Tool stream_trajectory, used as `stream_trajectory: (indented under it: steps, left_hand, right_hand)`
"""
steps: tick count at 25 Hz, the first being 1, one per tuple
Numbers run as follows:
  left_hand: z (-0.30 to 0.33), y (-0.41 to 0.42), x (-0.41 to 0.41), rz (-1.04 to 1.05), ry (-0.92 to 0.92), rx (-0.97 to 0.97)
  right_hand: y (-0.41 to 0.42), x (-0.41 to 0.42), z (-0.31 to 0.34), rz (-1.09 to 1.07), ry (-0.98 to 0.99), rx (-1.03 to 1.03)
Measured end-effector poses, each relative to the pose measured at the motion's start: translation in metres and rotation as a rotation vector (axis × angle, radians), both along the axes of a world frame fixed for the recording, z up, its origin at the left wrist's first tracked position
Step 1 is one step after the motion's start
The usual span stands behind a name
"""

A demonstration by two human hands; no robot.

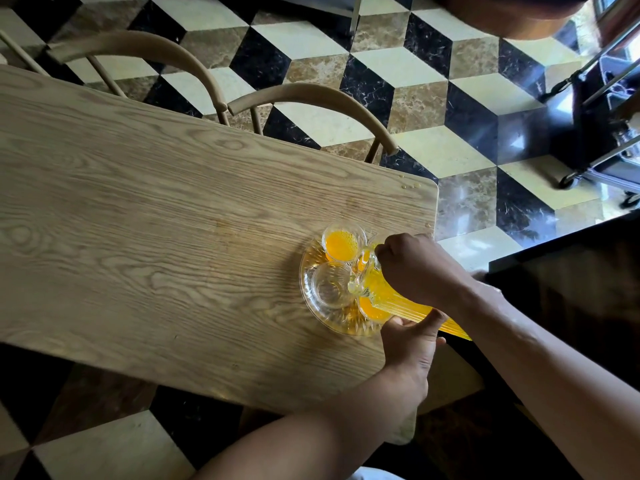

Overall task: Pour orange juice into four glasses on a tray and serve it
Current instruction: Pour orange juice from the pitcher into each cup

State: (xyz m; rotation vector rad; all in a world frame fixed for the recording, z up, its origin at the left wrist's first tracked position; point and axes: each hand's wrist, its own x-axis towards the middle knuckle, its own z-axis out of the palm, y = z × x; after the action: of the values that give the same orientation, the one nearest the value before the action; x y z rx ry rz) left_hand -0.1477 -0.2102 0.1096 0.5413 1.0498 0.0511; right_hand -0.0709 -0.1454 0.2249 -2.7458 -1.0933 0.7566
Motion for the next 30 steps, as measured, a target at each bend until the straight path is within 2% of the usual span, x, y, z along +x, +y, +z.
stream_trajectory:
  steps: [30]
  left_hand:
    - [0.017, 0.002, -0.009, 0.047, -0.034, -0.191]
  right_hand:
    - [0.017, -0.014, -0.008, 0.026, 0.032, -0.16]
